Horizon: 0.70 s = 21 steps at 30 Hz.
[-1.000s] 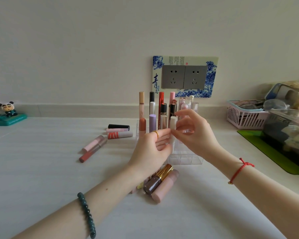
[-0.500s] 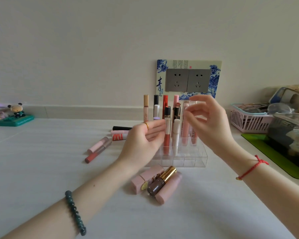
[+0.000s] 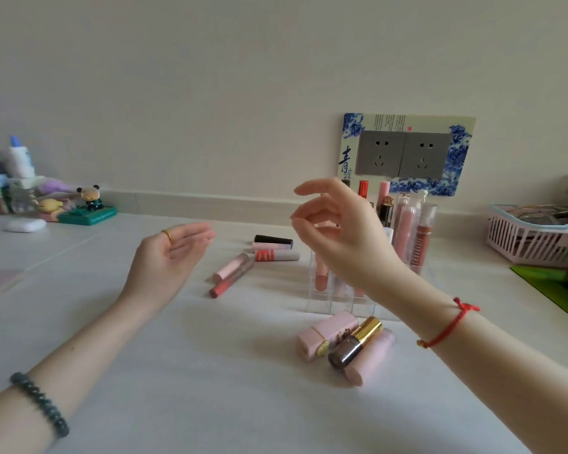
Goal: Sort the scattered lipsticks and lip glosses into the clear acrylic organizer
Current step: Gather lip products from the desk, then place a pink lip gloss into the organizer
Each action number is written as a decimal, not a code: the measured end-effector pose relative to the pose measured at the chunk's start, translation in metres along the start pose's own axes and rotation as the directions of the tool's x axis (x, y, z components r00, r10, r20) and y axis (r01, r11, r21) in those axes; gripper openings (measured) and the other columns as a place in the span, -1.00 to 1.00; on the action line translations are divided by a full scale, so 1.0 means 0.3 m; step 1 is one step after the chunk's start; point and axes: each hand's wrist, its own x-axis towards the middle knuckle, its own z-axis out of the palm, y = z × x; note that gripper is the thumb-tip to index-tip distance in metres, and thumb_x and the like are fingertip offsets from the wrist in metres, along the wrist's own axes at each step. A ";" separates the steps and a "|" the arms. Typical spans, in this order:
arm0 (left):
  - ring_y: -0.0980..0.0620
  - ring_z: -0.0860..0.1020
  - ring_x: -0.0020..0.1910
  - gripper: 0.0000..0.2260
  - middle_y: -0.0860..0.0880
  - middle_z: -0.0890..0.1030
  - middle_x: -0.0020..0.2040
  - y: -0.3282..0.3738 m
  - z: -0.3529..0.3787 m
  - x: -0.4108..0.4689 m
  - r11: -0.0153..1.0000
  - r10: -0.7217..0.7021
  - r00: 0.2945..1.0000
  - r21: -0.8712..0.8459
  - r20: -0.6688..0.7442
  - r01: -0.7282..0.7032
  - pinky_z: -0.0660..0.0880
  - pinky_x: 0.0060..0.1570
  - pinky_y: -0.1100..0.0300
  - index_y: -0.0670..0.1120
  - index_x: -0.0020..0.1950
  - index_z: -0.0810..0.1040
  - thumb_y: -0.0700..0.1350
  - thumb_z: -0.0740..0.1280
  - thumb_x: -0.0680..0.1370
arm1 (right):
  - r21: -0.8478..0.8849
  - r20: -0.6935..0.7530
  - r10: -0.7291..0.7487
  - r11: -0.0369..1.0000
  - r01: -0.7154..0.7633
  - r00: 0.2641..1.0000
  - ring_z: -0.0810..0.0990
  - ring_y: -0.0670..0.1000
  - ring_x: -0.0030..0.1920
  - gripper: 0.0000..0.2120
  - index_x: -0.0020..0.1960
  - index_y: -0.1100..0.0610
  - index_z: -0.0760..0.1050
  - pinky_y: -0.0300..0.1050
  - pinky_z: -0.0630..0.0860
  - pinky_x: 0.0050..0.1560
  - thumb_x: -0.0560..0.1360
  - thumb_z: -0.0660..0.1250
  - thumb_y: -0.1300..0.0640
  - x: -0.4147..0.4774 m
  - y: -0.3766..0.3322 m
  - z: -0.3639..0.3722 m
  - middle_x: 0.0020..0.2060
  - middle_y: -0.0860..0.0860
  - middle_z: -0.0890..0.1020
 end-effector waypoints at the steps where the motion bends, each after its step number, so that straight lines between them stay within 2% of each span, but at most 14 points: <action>1: 0.15 0.61 0.01 -0.78 0.09 0.63 -0.03 -0.021 -0.011 -0.005 0.999 -0.001 1.000 0.050 0.014 0.000 0.47 0.14 0.33 0.12 -0.04 0.55 -0.22 0.32 0.50 | -0.009 0.029 0.008 1.000 -0.008 1.000 0.61 -0.14 -0.15 -0.74 0.09 0.05 0.42 -0.30 0.57 -0.06 0.45 0.32 0.28 0.014 0.005 0.027 -0.18 -0.01 0.63; 3: 0.27 0.58 -0.01 -0.77 0.08 0.63 -0.01 -0.055 -0.035 -0.010 0.988 -0.002 0.999 0.154 0.042 -0.004 0.44 0.09 0.44 0.12 -0.01 0.54 -0.22 0.33 0.49 | -0.031 0.070 0.034 0.999 -0.032 0.997 0.62 -0.09 -0.13 -0.74 0.11 0.07 0.44 -0.24 0.57 -0.02 0.45 0.32 0.27 0.048 0.022 0.081 -0.15 0.02 0.63; 8: 0.26 0.54 0.04 -0.72 0.09 0.60 0.09 -0.094 -0.053 -0.001 0.946 -0.020 0.995 0.323 0.102 -0.014 0.37 0.14 0.33 -0.02 0.17 0.53 -0.18 0.37 0.47 | -0.162 0.169 0.166 0.977 -0.138 0.971 0.60 0.03 -0.03 -0.69 0.16 0.11 0.45 -0.10 0.54 0.07 0.42 0.31 0.25 0.138 0.105 0.190 -0.06 0.09 0.62; 12: 0.29 0.45 0.17 -0.56 0.18 0.52 0.17 -0.131 -0.055 -0.004 0.884 -0.076 0.966 0.464 0.248 -0.049 0.27 0.15 0.40 0.00 0.30 0.45 -0.01 0.40 0.44 | -0.327 0.243 0.290 0.923 -0.204 0.925 0.54 0.06 0.04 -0.64 0.21 0.12 0.43 -0.20 0.44 -0.01 0.42 0.33 0.21 0.195 0.189 0.257 0.03 0.11 0.58; 17: 0.34 0.37 0.21 -0.38 0.18 0.47 0.27 -0.160 -0.056 0.004 0.852 -0.125 0.937 0.519 0.327 -0.068 0.24 0.14 0.43 0.04 0.37 0.36 0.15 0.42 0.36 | -0.422 0.271 0.420 0.861 -0.285 0.866 0.49 0.10 0.13 -0.61 0.25 0.13 0.40 -0.21 0.36 -0.06 0.43 0.32 0.19 0.234 0.263 0.308 0.14 0.13 0.52; 21: 0.25 0.37 0.28 -0.35 0.11 0.44 0.34 -0.173 -0.051 0.014 0.830 -0.152 0.924 0.553 0.351 -0.074 0.25 0.18 0.39 0.00 0.40 0.32 0.13 0.42 0.37 | -0.460 0.262 0.462 0.832 -0.311 0.848 0.47 0.09 0.18 -0.66 0.22 0.12 0.43 -0.16 0.40 0.08 0.45 0.30 0.15 0.237 0.299 0.332 0.18 0.13 0.50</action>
